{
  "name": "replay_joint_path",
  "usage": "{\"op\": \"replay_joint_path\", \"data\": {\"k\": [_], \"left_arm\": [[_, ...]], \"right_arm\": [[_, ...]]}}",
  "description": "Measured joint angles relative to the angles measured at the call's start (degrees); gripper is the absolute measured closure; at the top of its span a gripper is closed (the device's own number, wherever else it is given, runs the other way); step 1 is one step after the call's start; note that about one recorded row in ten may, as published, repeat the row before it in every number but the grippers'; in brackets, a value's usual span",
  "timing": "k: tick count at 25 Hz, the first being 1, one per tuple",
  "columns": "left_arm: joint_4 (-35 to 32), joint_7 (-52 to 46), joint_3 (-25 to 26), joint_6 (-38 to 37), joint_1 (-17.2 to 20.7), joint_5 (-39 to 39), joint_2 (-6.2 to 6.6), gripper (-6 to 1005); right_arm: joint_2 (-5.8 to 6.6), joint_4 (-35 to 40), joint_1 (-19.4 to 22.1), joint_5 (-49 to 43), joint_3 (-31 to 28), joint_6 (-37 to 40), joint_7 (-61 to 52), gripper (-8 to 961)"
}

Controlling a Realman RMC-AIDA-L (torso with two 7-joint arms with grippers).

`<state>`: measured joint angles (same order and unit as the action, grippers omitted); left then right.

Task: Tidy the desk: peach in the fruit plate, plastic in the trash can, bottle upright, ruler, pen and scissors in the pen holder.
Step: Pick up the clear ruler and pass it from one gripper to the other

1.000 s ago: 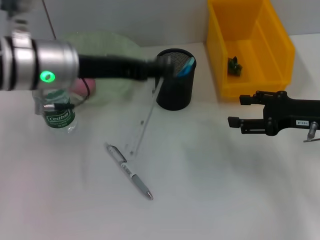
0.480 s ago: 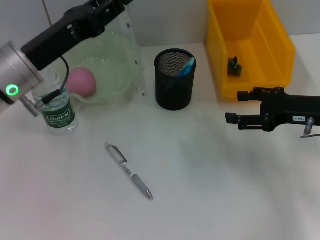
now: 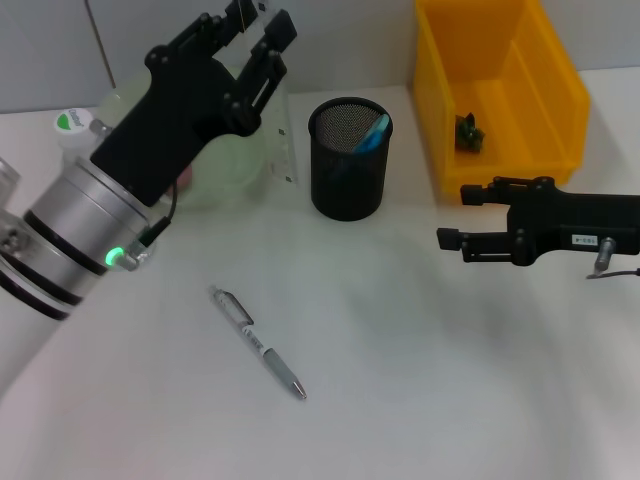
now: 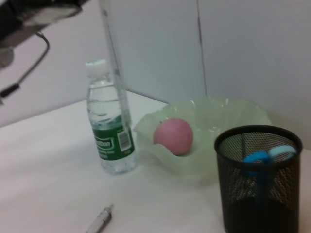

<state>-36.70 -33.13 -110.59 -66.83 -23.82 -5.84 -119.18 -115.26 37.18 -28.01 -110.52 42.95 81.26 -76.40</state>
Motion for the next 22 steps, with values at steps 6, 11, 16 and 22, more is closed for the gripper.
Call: {"op": "replay_joint_path", "data": {"k": [6,11,16,22], "left_arm": [[-0.48,15.33,-12.44,2.37,0.19,17.59,0.0,607],[-0.69,21.19,-18.67,2.78,0.05,27.09,0.0,607],[-1.09,23.46,-21.92,2.9,0.07,32.33,0.0,607],[-1.67,24.28,-23.04,2.78,0.18,33.22,0.0,607]], "right_arm": [[-2.25,0.4,-0.13,2.16,-0.33,1.5,0.8,273],[-3.69,-2.62,0.09,9.81,0.2,2.63,6.28,275],[-3.81,-10.69,-1.59,17.98,0.72,2.78,15.35,278],[-4.18,-17.58,-5.31,20.89,0.81,2.82,21.32,281]]}}
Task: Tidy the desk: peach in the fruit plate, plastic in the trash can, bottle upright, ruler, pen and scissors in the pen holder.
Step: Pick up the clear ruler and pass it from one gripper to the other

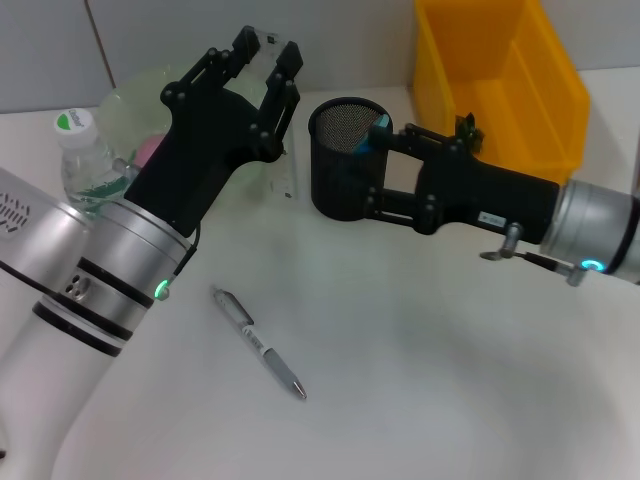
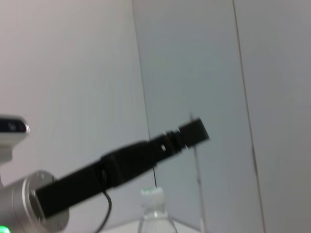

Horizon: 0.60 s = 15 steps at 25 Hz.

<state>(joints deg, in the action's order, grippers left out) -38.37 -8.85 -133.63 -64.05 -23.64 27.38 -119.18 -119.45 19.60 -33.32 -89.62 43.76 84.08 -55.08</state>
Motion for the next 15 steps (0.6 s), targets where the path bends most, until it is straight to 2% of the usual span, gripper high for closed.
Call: {"op": "replay_joint_path", "data": {"k": [7,15], "left_arm": [[-0.36,1.02,-1.63,-0.24,-0.19,0.41,0.0,607],[-0.43,1.03,-1.8,-0.26,-0.18,0.51,0.0,607]], "right_arm": [[-0.21,-7.89,-4.5,2.86,-0.4,-0.44,6.12,284],[-0.37,-13.12,-6.95,8.29,-0.52,-1.44,10.89,288]]}}
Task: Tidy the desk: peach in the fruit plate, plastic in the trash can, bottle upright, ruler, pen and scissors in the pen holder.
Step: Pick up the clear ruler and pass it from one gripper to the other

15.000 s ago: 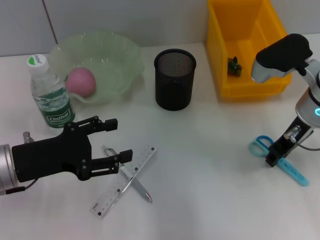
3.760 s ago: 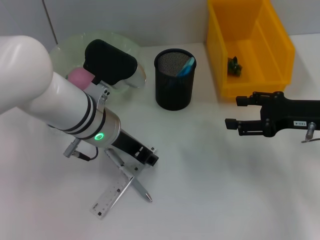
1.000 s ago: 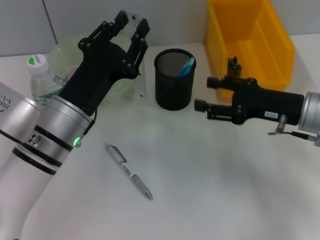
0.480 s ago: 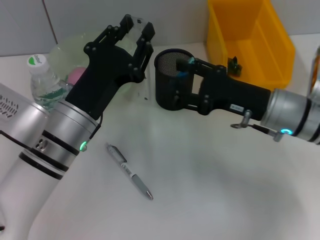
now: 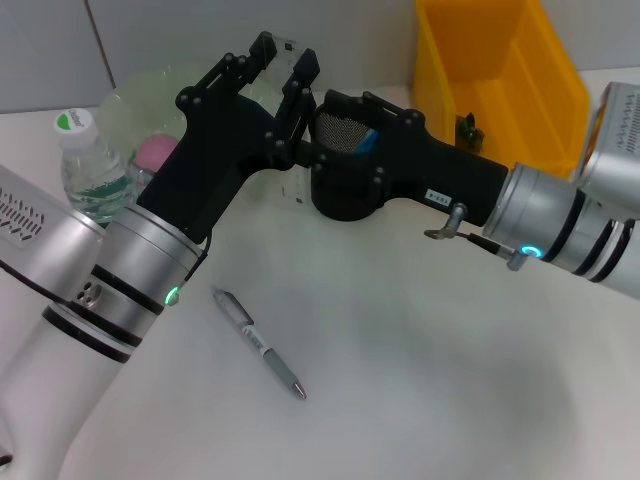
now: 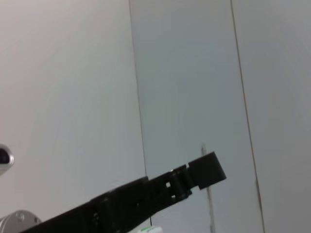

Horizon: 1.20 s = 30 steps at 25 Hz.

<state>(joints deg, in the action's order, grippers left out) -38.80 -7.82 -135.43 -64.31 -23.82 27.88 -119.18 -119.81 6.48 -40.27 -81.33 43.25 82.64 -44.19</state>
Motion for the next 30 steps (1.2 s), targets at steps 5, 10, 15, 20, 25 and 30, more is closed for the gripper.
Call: {"op": "replay_joint_path", "data": {"k": [5,10,15,20,25,30], "left_arm": [[-0.04,0.34,-0.07,0.24,-0.24,0.04,0.0,607],[-0.08,0.42,-0.1,0.25,-0.29,0.07,0.0,607],[-0.08,0.44,-0.45,0.25,-0.27,0.07,0.0,607],[-0.07,0.44,-0.67,0.25,-0.3,0.07,0.0,607],[-0.05,0.44,-0.71,0.24,-0.33,0.07,0.0,607],[-0.05,0.44,-0.8,0.25,-0.39,0.07,0.0,608]], "right_arm": [[-0.06,-1.7,-1.34,0.05,0.0,-0.73,0.63,290],[-0.06,-3.46,-2.19,0.47,-0.2,-1.07,2.61,293],[-0.06,-4.19,-2.44,1.58,-0.57,-1.08,3.09,295],[-0.06,-4.29,-2.64,1.62,-0.57,-1.04,3.82,343],[-0.06,-4.41,-2.69,1.63,-0.54,-0.87,4.21,552],[-0.06,-4.46,-2.83,1.63,-0.53,-1.04,4.34,669]]}}
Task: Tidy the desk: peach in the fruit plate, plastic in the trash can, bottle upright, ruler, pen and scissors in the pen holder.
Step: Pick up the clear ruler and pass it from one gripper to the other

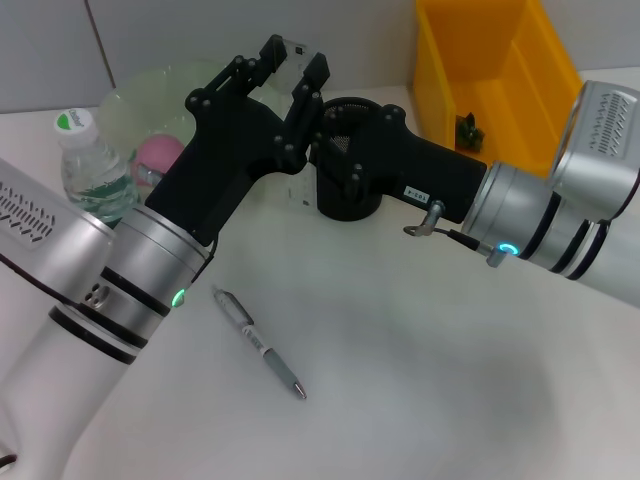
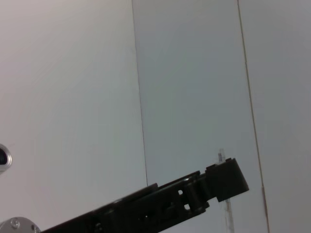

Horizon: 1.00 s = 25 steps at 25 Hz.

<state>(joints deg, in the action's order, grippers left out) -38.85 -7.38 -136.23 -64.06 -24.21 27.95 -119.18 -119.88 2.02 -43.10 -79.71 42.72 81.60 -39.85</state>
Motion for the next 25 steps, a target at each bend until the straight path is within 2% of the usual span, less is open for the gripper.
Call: {"op": "replay_joint_path", "data": {"k": [10,25], "left_arm": [[0.26,0.0,-0.73,0.15,-0.58,0.0,0.0,605],[0.48,-0.35,-0.44,0.22,-0.76,-0.02,-0.02,565]], "right_arm": [[0.0,-0.01,-0.22,0.0,0.09,-0.2,0.04,890],[0.0,-0.62,-0.84,0.0,-0.04,-1.15,-0.44,942]]}}
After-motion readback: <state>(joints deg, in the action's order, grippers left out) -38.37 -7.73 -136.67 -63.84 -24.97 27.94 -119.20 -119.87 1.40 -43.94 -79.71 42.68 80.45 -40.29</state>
